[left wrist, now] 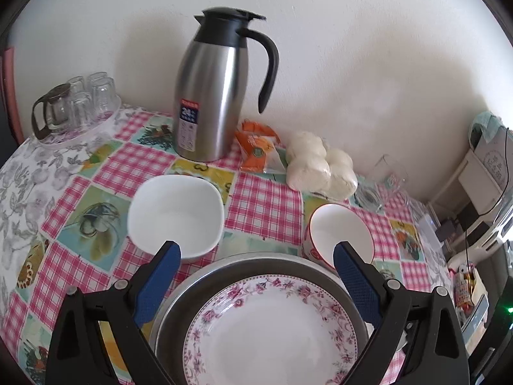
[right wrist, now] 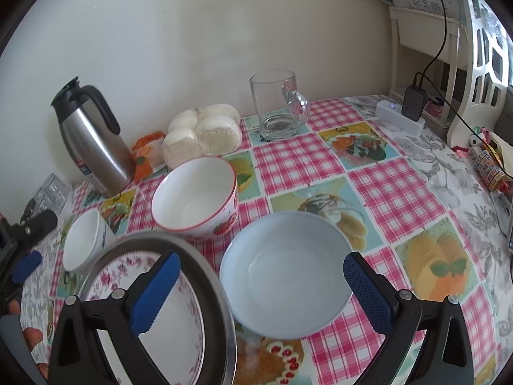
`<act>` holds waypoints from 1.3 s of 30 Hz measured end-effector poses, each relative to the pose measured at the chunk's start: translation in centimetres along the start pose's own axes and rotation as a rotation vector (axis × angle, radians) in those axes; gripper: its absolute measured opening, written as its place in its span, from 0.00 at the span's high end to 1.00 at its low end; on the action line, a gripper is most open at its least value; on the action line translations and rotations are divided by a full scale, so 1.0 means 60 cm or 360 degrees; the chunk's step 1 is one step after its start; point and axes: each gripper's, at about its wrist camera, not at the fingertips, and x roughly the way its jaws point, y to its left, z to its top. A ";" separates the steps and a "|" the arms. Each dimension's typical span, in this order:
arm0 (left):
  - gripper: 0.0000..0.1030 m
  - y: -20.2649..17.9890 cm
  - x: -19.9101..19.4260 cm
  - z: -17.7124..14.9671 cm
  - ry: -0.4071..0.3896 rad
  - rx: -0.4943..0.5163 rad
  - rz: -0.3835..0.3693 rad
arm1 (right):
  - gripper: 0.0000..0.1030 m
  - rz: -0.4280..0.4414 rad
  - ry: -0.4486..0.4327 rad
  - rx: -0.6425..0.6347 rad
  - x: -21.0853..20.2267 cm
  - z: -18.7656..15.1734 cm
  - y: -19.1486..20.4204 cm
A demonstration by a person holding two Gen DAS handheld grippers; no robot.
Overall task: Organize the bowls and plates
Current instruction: 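Move the right gripper to the large red-rimmed white bowl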
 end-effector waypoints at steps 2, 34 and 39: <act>0.06 -0.004 0.004 0.004 -0.0032 0.0004 0.0000 | 0.00 0.0011 -0.0013 0.0018 0.002 0.007 -0.005; 0.26 -0.090 0.154 0.036 0.0246 0.0121 0.0018 | 0.12 -0.0082 0.0133 -0.0067 0.109 0.100 0.029; 0.37 -0.106 0.178 0.030 0.0298 0.0143 -0.0003 | 0.26 -0.0068 0.0165 -0.0075 0.136 0.102 0.033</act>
